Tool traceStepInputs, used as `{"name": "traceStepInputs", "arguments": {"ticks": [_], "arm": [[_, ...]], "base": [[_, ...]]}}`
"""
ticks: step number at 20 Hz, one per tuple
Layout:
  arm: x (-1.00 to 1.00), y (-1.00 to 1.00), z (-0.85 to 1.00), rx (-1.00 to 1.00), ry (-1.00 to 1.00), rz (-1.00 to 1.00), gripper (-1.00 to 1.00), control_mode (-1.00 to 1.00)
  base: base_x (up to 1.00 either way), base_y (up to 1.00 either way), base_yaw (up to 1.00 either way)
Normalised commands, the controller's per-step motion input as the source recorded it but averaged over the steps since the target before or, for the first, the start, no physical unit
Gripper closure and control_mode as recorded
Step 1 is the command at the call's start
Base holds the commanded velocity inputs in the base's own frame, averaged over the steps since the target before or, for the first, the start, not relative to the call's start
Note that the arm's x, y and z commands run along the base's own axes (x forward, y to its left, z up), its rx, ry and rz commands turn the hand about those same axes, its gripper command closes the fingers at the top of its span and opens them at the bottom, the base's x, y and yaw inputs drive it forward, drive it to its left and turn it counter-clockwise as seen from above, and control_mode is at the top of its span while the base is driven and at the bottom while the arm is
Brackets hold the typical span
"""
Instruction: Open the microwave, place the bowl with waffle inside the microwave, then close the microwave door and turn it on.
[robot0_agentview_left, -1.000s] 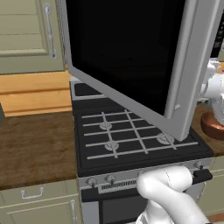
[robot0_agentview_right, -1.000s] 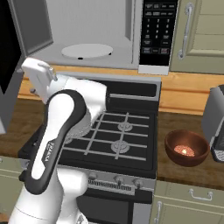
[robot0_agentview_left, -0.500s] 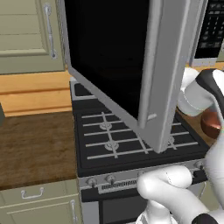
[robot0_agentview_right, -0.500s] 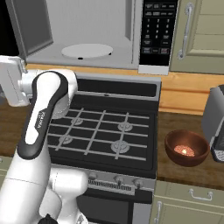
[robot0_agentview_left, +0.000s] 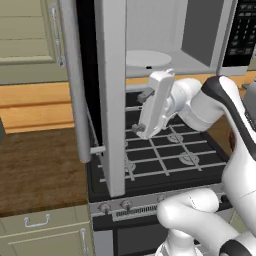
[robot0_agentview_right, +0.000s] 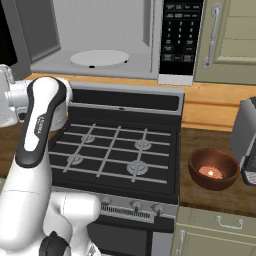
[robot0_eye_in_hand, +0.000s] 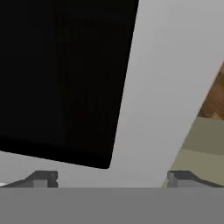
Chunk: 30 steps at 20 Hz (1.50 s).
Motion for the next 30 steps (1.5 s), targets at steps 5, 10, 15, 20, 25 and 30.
{"name": "traceStepInputs", "arguments": {"ticks": [5,10,15,20,25,30], "arm": [[0.00,-1.00,-0.36,-0.19,0.17,-0.32,-1.00,-1.00],[0.20,-1.00,-0.45,-0.35,0.12,-0.32,-1.00,-1.00],[0.48,-1.00,-0.70,-0.46,0.01,-0.13,-1.00,-1.00],[0.84,-1.00,-0.58,-0.52,0.11,-0.05,-1.00,-1.00],[0.70,-1.00,-0.31,-0.41,0.12,-0.09,-1.00,-1.00],[0.33,-1.00,-0.51,-0.37,0.01,-0.03,-1.00,-1.00]], "base": [[0.00,0.00,0.00],[0.00,0.00,0.00],[0.00,0.00,0.00],[0.00,0.00,0.00],[0.00,0.00,0.00],[0.00,0.00,0.00]]}}
